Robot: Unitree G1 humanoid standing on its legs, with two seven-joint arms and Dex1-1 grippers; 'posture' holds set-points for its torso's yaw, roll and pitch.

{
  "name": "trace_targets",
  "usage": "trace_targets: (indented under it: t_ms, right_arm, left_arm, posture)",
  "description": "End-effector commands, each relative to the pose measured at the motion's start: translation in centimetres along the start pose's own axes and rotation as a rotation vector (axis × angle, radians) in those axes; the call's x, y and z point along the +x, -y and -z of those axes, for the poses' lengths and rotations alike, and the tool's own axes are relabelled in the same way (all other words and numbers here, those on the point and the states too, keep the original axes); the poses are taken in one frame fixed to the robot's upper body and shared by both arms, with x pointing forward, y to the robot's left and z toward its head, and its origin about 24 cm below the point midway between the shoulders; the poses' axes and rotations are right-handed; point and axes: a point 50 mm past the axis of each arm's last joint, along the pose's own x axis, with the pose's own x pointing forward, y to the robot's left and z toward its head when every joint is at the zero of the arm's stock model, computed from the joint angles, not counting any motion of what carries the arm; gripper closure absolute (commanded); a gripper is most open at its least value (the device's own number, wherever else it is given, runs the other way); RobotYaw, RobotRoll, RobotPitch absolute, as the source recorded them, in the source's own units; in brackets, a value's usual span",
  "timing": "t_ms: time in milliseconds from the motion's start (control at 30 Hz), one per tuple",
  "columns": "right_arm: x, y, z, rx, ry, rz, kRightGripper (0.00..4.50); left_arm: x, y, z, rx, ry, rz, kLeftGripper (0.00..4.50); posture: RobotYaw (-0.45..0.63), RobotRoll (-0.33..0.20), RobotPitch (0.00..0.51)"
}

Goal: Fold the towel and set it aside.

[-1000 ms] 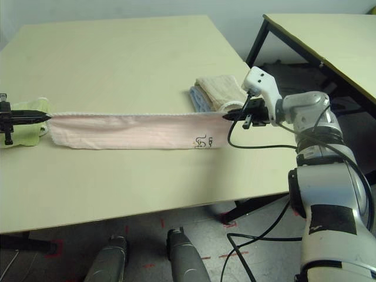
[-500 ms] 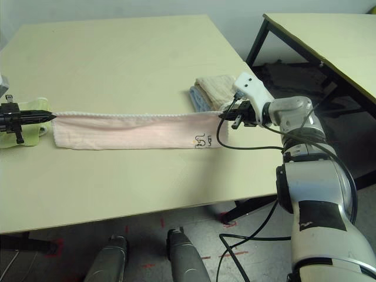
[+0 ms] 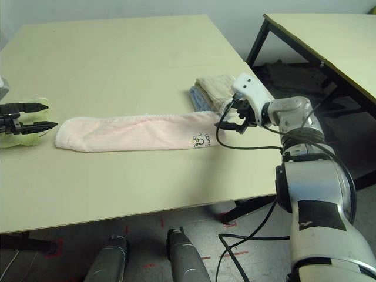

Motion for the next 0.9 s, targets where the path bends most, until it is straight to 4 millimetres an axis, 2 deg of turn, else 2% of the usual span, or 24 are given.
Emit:
trace_targets:
  t_ms: [33, 167, 300, 667, 900]
  right_arm:
    - [-1.5, 0.1, 0.4, 0.022, -0.007, -0.065, 0.00]
    - [-2.5, -0.7, 1.8, 0.060, -0.037, -0.174, 0.00]
    - [-2.7, -1.6, 2.7, 0.107, -0.039, -0.237, 0.00]
    - [-0.4, -3.6, 3.8, 0.195, -0.004, -0.226, 0.00]
    - [0.8, -4.4, 4.4, 0.224, 0.009, -0.203, 0.00]
  left_arm:
    - [-1.2, 0.3, 1.1, -0.023, -0.025, 0.023, 0.06]
    - [-2.1, 1.1, 2.2, -0.058, -0.043, 0.090, 0.06]
    - [-2.4, 1.8, 3.3, -0.076, -0.058, 0.119, 0.06]
    - [-0.5, 3.1, 4.7, -0.087, -0.055, 0.135, 0.06]
    - [0.1, 3.5, 5.4, -0.101, -0.068, 0.121, 0.06]
  posture:
    - [0.03, 0.000, 0.166]
    - [0.02, 0.000, 0.174]
    - [0.03, 0.000, 0.177]
    - [0.03, 0.000, 0.186]
    - [0.03, 0.000, 0.187]
